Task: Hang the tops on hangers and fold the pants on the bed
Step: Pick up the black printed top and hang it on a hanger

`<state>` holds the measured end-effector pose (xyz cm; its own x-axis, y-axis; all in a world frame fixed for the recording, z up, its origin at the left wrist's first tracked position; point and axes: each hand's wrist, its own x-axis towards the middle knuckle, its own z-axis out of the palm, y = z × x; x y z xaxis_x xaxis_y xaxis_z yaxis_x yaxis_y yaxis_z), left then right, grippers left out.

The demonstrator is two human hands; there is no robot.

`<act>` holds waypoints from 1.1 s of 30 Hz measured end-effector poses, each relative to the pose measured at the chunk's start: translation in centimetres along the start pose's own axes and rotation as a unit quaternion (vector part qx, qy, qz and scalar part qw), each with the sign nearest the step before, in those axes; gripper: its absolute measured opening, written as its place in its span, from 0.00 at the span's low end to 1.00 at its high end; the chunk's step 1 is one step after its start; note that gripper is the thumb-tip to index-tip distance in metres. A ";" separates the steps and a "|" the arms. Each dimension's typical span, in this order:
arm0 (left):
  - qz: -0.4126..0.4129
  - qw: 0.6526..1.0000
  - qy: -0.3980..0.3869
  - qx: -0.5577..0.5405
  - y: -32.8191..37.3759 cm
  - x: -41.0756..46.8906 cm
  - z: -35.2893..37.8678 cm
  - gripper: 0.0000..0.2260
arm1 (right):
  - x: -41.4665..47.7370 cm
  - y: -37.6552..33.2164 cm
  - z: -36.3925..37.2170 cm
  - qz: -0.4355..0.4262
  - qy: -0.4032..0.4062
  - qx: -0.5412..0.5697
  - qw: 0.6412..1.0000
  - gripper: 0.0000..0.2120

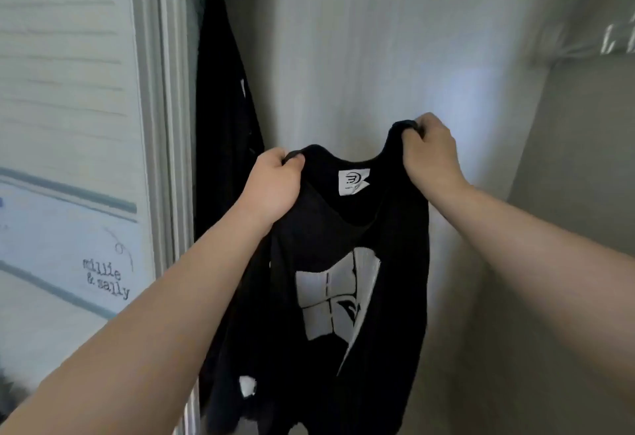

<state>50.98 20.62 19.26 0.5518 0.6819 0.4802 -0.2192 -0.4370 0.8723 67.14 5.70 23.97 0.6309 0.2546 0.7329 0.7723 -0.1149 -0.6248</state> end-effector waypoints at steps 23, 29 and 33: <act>0.147 0.989 -0.018 0.009 21.6 22.7 13.2 0.10 | 23.0 -10.2 -12.6 -0.108 -0.103 -0.351 0.924 0.07; 0.179 0.983 -0.020 0.018 22.8 25.1 16.3 0.14 | 23.4 -11.7 -17.1 -0.126 0.096 -0.729 0.666 0.14; 0.180 0.983 -0.017 0.022 22.8 25.5 17.0 0.15 | 22.9 -10.3 -19.0 -0.021 0.083 -0.741 0.666 0.20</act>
<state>73.77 18.11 49.82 0.4713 0.4589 0.7532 -0.3703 -0.6721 0.6412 75.08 -5.56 52.26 0.5112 0.1913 0.8379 -0.0619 -0.9642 0.2580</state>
